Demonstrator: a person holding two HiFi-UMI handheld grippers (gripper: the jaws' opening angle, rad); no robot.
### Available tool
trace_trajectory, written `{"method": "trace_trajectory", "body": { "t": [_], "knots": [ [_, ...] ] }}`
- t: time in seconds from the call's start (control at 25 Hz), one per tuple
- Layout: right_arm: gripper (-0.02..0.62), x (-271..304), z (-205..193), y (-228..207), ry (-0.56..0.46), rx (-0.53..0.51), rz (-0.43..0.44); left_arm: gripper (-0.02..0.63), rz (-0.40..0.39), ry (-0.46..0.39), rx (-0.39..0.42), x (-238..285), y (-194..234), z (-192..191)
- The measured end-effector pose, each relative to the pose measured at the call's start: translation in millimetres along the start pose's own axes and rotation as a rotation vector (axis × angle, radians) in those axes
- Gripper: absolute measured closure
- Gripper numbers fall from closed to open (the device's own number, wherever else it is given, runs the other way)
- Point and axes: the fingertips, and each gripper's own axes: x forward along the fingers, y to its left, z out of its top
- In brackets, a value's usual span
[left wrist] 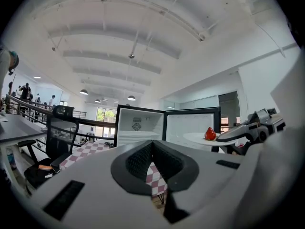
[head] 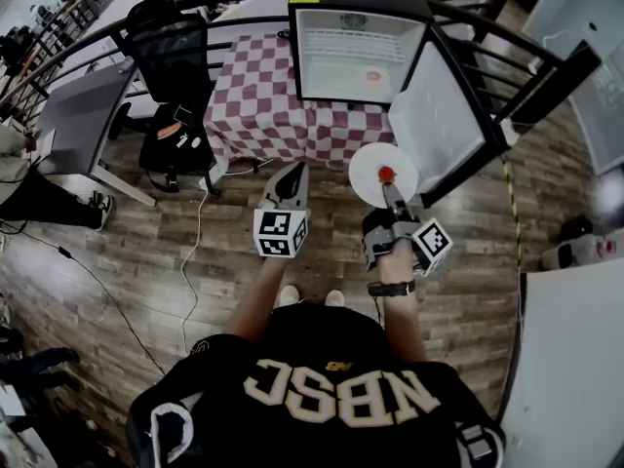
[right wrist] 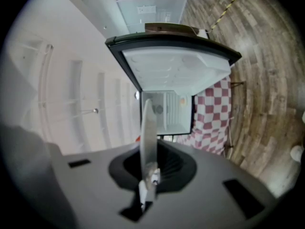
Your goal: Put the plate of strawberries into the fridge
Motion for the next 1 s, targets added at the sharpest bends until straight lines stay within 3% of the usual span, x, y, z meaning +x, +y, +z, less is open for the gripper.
{"method": "trace_trajectory", "body": {
  "t": [0.52,0.76,1.0],
  "knots": [
    [0.568,-7.5,14.1,-11.7,0.092,-0.024,0.002,0.589,0.012,0.001,-0.033,10.7,-46.1,-10.3],
    [0.567,8.9,14.9,-29.7,0.103,0.011,-0.023,0.589,0.045,0.022,-0.045,20.2,-28.4,-23.1],
    [0.566,69.5,30.7,-36.6,0.072,0.017,-0.037,0.589,0.012,-0.012,-0.062,77.5,0.7,-7.3]
  ]
}}
